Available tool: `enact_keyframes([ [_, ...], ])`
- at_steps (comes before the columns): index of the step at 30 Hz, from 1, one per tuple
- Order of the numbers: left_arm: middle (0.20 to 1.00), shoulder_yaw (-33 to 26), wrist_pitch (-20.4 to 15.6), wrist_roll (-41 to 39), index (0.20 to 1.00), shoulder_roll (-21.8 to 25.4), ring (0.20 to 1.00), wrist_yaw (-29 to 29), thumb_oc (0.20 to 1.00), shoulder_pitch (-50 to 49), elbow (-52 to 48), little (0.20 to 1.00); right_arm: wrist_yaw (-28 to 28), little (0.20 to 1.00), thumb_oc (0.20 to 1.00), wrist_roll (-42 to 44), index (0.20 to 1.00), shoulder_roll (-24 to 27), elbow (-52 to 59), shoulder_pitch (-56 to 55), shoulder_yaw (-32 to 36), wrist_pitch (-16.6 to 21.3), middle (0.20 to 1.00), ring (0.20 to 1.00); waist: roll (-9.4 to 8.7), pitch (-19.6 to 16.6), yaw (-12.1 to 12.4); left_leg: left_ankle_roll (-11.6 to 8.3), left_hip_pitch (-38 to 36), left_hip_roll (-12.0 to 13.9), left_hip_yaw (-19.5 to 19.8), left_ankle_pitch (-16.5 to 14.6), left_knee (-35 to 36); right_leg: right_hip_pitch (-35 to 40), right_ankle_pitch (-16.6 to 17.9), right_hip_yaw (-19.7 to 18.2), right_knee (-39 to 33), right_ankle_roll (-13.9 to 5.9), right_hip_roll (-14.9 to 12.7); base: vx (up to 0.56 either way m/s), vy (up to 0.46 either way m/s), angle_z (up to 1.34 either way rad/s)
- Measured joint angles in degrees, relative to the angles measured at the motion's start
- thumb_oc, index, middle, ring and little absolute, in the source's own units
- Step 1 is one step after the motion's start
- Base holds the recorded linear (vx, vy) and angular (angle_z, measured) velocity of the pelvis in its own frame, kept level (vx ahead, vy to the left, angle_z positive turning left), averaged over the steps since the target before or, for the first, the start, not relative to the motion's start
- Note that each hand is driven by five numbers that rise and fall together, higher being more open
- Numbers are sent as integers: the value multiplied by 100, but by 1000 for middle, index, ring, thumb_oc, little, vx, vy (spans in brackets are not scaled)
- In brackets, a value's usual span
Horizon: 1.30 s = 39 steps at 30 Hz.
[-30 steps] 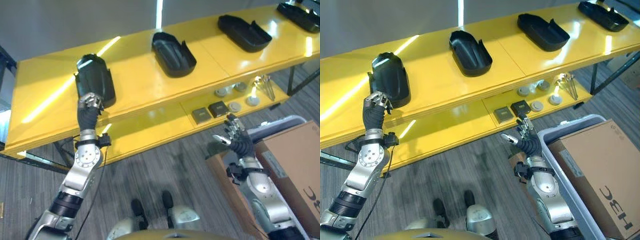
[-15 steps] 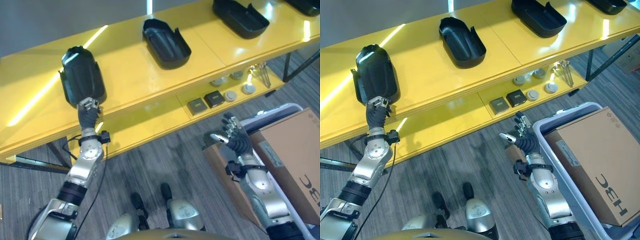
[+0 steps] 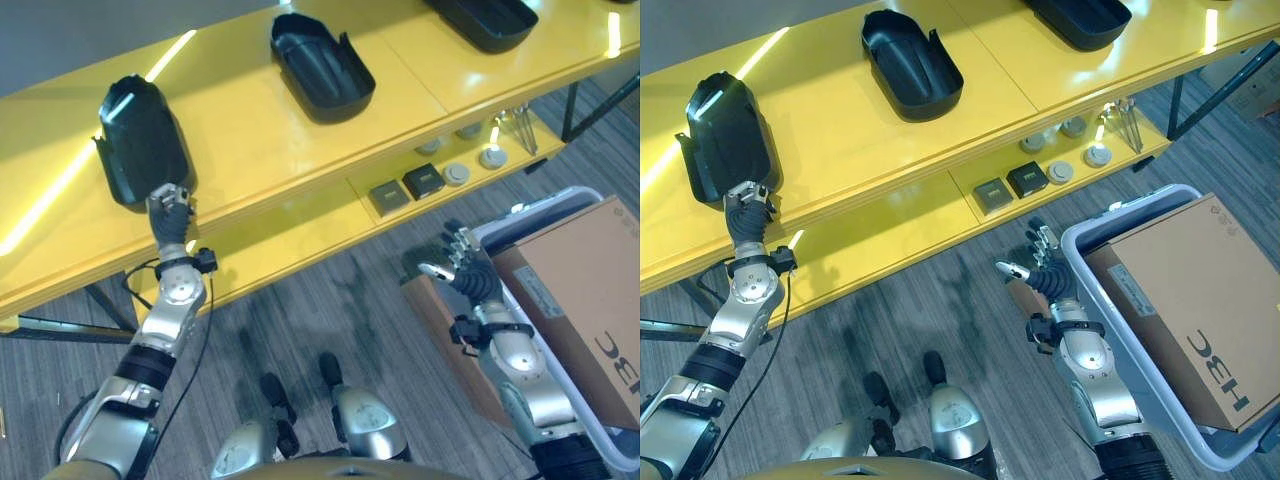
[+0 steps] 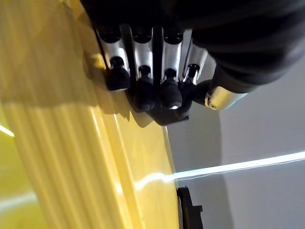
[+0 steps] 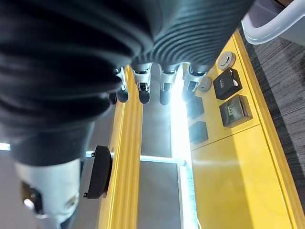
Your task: Move parts from the plastic box to the shelf.
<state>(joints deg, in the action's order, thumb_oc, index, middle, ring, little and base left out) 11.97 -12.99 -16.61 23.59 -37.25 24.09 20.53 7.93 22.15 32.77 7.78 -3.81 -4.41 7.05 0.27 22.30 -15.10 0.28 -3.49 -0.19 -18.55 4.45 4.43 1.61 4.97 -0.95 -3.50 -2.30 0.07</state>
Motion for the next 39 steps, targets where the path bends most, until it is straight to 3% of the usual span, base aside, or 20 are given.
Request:
enact_keyframes([
  [11, 200, -192, -163, -12, 200, 274, 200, 3, 200, 637, 939, 200, -151, 1000, 1000, 0, 1000, 166, 0, 252, -1, 0, 1000, 1000, 32, 136, -187, -2, 17, 2, -53, -1, -1, -42, 25, -41, 4, 25, 2, 5, 12, -2],
  [30, 200, -295, -411, -136, 200, 287, 200, 70, 200, 602, 972, 200, -265, 1000, 1000, 0, 1000, 242, 10, 261, 9, 0, 1000, 1000, 34, 137, -217, -6, -92, 5, -58, -3, -1, 62, 26, -38, -1, 27, 3, 0, 0, 0],
  [34, 200, -298, -513, -130, 200, 287, 200, 253, 200, 304, 124, 200, -273, 1000, 1000, 0, 1000, 229, 19, 203, 22, 0, 1000, 1000, 35, 136, -199, -5, -96, 4, -57, -3, -1, 73, 33, -36, -2, 32, 3, 0, 0, 0],
  [39, 200, -331, -367, -119, 200, 285, 200, 807, 200, -717, -2625, 200, -257, 1000, 1000, -13, 1000, 33, 378, -244, 242, -50, 1000, 1000, 65, 121, 2, -61, -288, 9, 3, -44, 2, 354, 51, 21, -114, 43, 3, 6, -8, 5],
])
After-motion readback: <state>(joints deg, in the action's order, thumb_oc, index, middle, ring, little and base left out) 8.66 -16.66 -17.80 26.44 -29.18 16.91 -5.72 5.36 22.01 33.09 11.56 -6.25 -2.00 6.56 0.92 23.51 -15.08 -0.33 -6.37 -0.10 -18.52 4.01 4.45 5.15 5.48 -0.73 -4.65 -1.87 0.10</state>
